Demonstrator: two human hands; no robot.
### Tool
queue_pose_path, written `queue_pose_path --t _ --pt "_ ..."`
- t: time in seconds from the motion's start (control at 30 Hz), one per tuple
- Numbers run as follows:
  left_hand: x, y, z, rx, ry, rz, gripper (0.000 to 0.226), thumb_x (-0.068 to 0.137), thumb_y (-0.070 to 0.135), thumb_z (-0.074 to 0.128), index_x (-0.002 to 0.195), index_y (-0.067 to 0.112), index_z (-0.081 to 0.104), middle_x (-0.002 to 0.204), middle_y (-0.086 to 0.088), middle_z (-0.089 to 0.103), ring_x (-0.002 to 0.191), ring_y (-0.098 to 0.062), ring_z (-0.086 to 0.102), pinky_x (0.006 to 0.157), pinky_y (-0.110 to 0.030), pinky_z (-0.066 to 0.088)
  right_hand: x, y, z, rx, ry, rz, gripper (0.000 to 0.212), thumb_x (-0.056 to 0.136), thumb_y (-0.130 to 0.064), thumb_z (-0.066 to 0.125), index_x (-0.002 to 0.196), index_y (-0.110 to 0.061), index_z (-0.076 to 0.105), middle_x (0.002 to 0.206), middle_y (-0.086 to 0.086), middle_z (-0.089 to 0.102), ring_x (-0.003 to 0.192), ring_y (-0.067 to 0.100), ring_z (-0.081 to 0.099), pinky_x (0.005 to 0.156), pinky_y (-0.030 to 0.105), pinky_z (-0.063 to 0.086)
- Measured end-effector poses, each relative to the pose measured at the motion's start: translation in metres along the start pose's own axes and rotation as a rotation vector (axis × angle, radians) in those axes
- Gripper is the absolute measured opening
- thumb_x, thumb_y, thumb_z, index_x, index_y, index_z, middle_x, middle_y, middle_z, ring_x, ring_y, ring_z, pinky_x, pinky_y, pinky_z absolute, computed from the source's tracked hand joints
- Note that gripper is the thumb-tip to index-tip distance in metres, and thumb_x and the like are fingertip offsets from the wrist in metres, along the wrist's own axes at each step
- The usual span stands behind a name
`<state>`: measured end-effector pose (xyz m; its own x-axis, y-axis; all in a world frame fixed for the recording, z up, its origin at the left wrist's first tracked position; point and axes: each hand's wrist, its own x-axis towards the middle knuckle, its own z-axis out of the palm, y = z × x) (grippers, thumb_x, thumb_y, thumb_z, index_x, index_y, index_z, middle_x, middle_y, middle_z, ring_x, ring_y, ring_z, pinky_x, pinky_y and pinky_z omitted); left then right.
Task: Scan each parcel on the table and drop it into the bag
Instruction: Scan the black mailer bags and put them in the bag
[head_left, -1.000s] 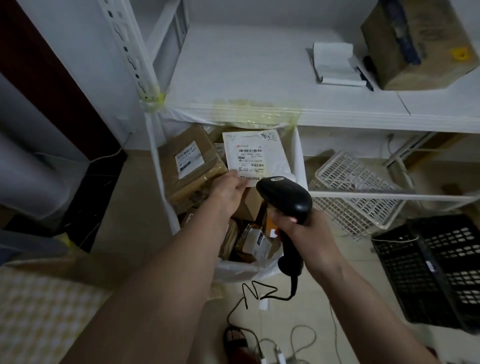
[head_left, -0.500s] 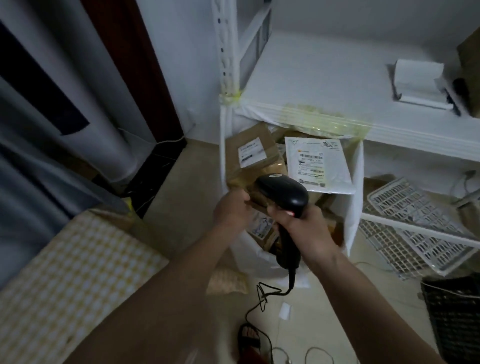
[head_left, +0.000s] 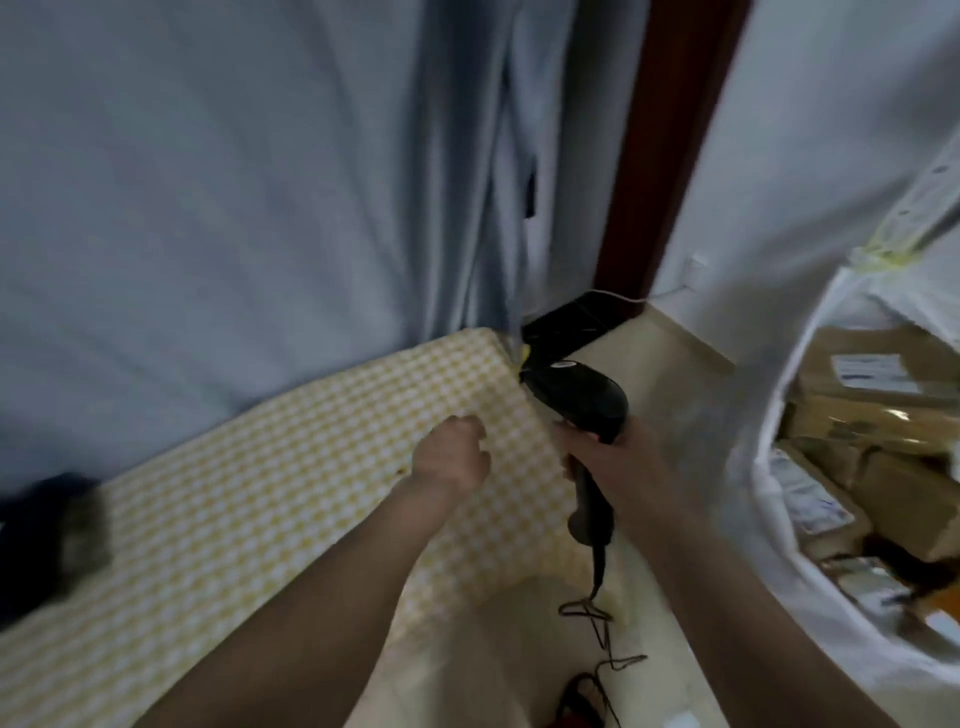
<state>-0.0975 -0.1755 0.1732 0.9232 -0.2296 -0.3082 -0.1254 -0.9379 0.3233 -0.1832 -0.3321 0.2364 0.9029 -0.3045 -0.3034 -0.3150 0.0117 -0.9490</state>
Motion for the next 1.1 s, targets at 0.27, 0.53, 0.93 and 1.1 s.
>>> queue_pose_path --t 0.27,0.53,0.93,1.1 --pt "-0.147 -0.224 -0.037 -0.090 0.124 -0.392 0.037 0.094 0.031 0.056 0.130 0.024 0.056 0.134 -0.003 0.054 0.120 -0.021 0.055 0.094 -0.029 0.045 -0.082 -0.003 0.189 -0.090 -0.378 -0.047 0.020 0.083 -0.011 0.072 0.088 0.007 0.064 0.061 0.012 0.055 0.048 0.015 0.053 0.047 0.018 0.045" --pt "-0.286 -0.382 -0.039 -0.190 0.179 -0.682 0.037 0.096 0.031 0.054 0.132 0.023 0.054 0.137 -0.003 0.052 0.119 -0.020 0.055 0.094 -0.031 0.047 -0.166 0.018 0.346 -0.171 -0.635 -0.056 0.027 0.083 -0.007 0.070 0.096 0.014 0.060 0.069 0.015 0.054 0.054 0.017 0.053 0.050 0.019 0.048" --pt "-0.357 -0.490 -0.030 -0.323 0.238 -0.872 0.038 0.096 0.033 0.055 0.132 0.023 0.055 0.137 -0.002 0.053 0.121 -0.021 0.054 0.095 -0.031 0.046 -0.215 0.043 0.488 -0.316 -0.867 -0.068 0.019 0.084 -0.012 0.071 0.090 0.005 0.065 0.064 0.014 0.056 0.057 0.023 0.055 0.062 0.031 0.048" --pt "-0.349 -0.538 -0.039 -0.327 0.228 -0.930 0.037 0.094 0.034 0.057 0.129 0.023 0.057 0.135 -0.002 0.055 0.119 -0.021 0.055 0.094 -0.030 0.045 -0.207 0.050 0.537 -0.361 -0.911 -0.081 0.021 0.085 -0.018 0.070 0.085 0.003 0.066 0.063 0.013 0.059 0.061 0.025 0.057 0.068 0.036 0.049"
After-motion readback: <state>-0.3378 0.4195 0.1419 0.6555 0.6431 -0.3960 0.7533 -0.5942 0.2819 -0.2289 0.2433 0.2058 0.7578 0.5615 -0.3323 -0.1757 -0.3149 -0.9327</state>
